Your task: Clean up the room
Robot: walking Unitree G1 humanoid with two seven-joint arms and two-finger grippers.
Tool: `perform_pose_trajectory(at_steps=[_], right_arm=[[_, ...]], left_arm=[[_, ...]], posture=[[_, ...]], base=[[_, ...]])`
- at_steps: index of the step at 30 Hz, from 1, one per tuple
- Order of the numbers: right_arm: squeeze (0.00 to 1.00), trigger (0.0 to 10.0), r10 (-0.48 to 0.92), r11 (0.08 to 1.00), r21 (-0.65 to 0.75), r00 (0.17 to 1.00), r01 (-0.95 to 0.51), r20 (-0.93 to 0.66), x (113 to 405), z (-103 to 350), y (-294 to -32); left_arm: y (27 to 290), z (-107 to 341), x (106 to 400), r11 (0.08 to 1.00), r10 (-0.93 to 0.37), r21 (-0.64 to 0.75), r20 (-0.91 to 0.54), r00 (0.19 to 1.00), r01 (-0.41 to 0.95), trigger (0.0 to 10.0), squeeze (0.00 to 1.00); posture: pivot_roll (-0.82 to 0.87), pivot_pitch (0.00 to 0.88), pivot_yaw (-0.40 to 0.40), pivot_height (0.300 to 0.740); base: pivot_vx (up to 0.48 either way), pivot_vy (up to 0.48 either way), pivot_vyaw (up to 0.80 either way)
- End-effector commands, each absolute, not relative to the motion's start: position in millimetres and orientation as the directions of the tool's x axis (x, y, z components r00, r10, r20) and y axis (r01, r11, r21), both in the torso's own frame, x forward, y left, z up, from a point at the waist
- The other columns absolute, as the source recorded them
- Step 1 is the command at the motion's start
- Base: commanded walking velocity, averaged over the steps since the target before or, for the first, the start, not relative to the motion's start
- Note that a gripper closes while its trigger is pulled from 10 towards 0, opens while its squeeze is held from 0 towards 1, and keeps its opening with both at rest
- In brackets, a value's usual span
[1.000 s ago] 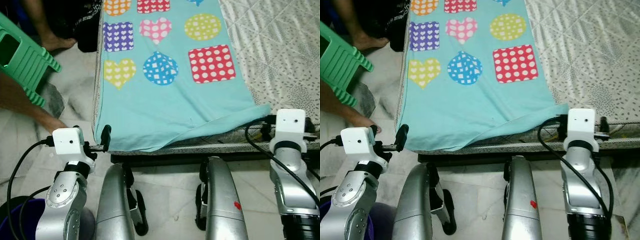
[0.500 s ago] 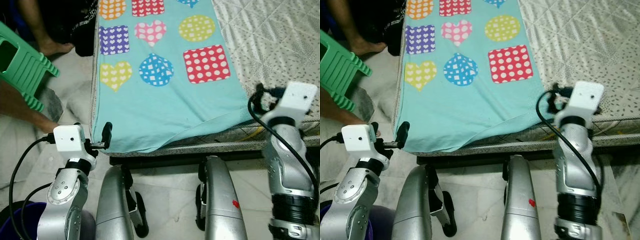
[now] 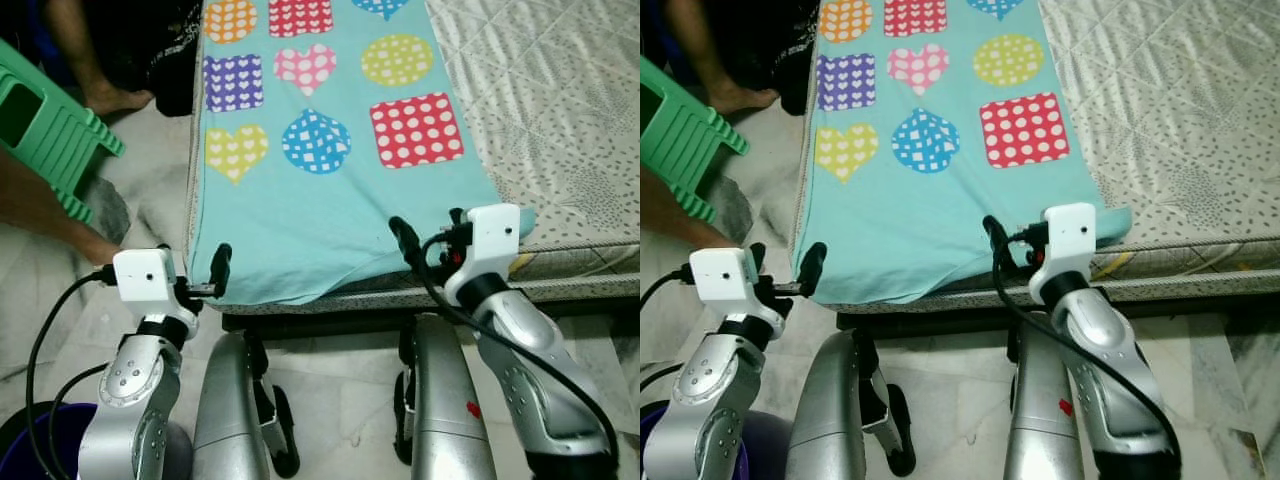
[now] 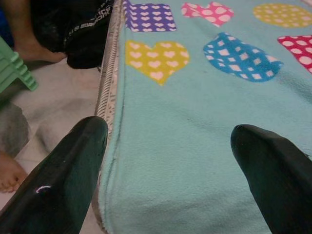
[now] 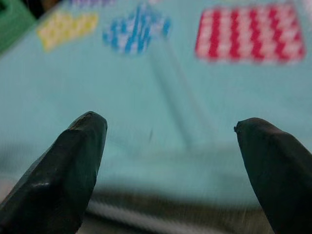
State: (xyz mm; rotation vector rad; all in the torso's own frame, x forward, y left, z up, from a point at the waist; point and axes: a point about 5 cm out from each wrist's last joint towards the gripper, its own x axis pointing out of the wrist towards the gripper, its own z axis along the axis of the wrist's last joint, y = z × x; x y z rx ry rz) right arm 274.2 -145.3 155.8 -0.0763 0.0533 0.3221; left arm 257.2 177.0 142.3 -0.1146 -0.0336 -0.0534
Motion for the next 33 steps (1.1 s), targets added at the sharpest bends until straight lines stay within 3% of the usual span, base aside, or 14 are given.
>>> perform_pose_trajectory(at_steps=[1, 13, 19, 28, 30, 31, 33], right_arm=[[0.0, 10.0, 0.324, 0.942, -0.069, 0.943, -0.33, -0.078, 271.6, 154.2, -138.7], [0.0, 10.0, 0.213, 0.976, 0.035, 0.977, -0.213, 0.011, 291.6, 162.9, -117.1], [0.0, 10.0, 0.213, 0.977, 0.012, 0.977, -0.212, -0.018, 302.0, 152.5, -102.0], [0.0, 10.0, 0.213, 0.977, 0.012, 0.977, -0.212, -0.018, 302.0, 152.5, -102.0], [0.0, 10.0, 0.214, 0.977, -0.014, 0.976, -0.215, -0.035, 306.3, 147.9, -96.1], [0.0, 10.0, 0.22, 0.969, -0.096, 0.972, -0.228, -0.089, 317.3, 131.7, -74.3], [0.0, 10.0, 0.217, 0.958, -0.16, 0.968, -0.236, -0.127, 320.7, 120.2, -64.7]], left_arm=[[180.1, 136.6, 254.1, 0.993, -0.047, -0.109, 0.012, 0.999, 0.048, 10.0, 0.0], [175.3, 136.8, 254.9, 0.991, -0.058, -0.117, 0.015, 0.998, 0.059, 10.0, 0.0], [175.1, 136.4, 254.6, 0.991, -0.061, -0.116, 0.012, 0.998, 0.062, 10.0, 0.0], [175.1, 136.4, 254.6, 0.991, -0.061, -0.116, 0.012, 0.998, 0.062, 10.0, 0.0], [174.8, 136.6, 254.6, 0.991, -0.062, -0.115, 0.012, 0.998, 0.063, 10.0, 0.0], [171.2, 136.2, 250.7, 0.991, -0.072, -0.116, 0.006, 0.997, 0.072, 10.0, 0.0], [169.4, 136.3, 249.0, 0.99, -0.076, -0.116, 0.002, 0.997, 0.075, 10.0, 0.0]], posture=[[-0.12, 0.294, 0.13, 0.567], [-0.11, 0.297, 0.129, 0.567], [-0.1, 0.305, 0.129, 0.567], [-0.1, 0.305, 0.129, 0.567], [-0.09, 0.315, 0.128, 0.567], [-0.05, 0.341, 0.12, 0.567], [-0.05, 0.344, 0.119, 0.567]], base=[[0.0, 0.0, 0.0], [0.0, 0.0, 0.0], [0.0, 0.0, 0.0], [0.0, 0.0, 0.0], [0.0, 0.0, 0.0], [0.0, 0.0, 0.0], [0.0, 0.0, 0.0]])
